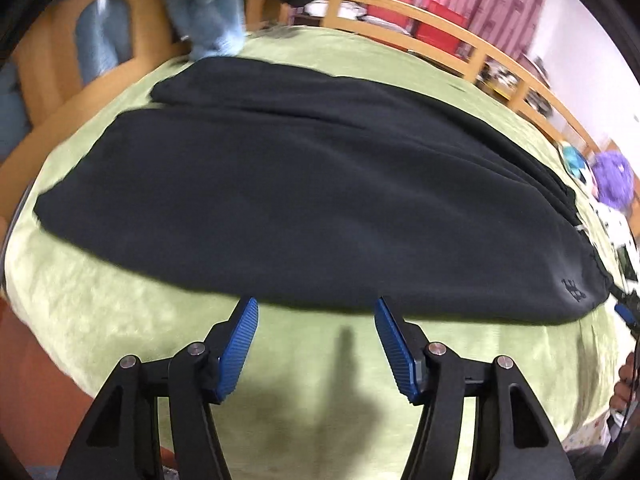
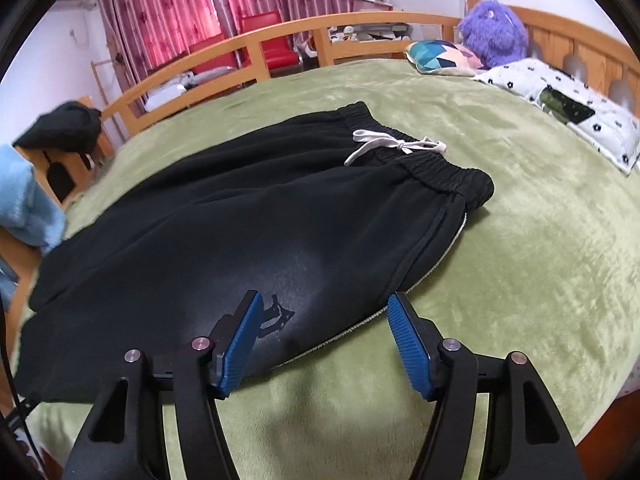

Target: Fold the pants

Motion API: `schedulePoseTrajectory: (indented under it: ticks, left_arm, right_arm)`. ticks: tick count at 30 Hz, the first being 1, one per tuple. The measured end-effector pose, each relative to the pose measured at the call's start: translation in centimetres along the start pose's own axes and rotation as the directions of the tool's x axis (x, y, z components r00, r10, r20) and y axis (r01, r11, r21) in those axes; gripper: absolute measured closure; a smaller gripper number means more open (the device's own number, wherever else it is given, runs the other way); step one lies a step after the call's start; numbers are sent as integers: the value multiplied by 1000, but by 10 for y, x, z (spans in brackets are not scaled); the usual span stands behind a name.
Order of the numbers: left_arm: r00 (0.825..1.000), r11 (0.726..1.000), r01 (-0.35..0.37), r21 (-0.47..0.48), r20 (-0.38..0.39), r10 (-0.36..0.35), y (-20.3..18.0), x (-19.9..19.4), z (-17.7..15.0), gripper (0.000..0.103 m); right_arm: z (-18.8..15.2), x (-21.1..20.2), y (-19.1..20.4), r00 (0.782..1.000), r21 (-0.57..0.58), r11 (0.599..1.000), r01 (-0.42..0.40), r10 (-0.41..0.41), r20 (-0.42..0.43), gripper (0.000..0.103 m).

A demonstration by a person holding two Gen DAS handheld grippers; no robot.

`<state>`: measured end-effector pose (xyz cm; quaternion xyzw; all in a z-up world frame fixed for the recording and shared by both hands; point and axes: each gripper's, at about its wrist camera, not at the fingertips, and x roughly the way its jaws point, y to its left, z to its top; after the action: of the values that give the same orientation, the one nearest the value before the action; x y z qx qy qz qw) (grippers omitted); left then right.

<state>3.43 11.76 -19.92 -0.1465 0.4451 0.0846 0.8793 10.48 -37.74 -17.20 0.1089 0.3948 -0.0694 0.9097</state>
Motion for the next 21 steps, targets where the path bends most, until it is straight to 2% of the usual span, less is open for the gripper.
schedulePoseTrajectory:
  ticks: [3, 4, 7, 11, 15, 20, 21]
  left_arm:
    - [1000, 999, 14, -45, -7, -14, 20, 11, -2, 44]
    - [1000, 998, 13, -65, -14, -13, 27, 16, -2, 43]
    - [998, 992, 29, -120, -45, -34, 44, 31, -1, 38]
    - [995, 980, 95, -175, 2, -96, 55, 40, 4, 25]
    - [993, 967, 115, -228, 28, -112, 61, 49, 11, 21]
    - [983, 928, 183, -325, 56, -174, 73, 46, 13, 20]
    - [983, 921, 180, -346, 37, -178, 76, 48, 14, 20]
  right_arm:
    - [-3, 10, 1, 999, -13, 1000, 1, -2, -39, 35]
    - [-5, 14, -1, 999, -14, 1000, 17, -17, -49, 30]
    - [-7, 23, -15, 995, 35, 998, 57, -54, -78, 26]
    - [-6, 43, -40, 991, 165, 986, 33, -11, -132, 23]
    - [-5, 65, -53, 987, 262, 965, -12, 53, -153, 23]
    - [4, 86, -41, 992, 211, 977, 17, 10, -128, 19]
    - [7, 90, -38, 992, 199, 980, 26, 0, -128, 18]
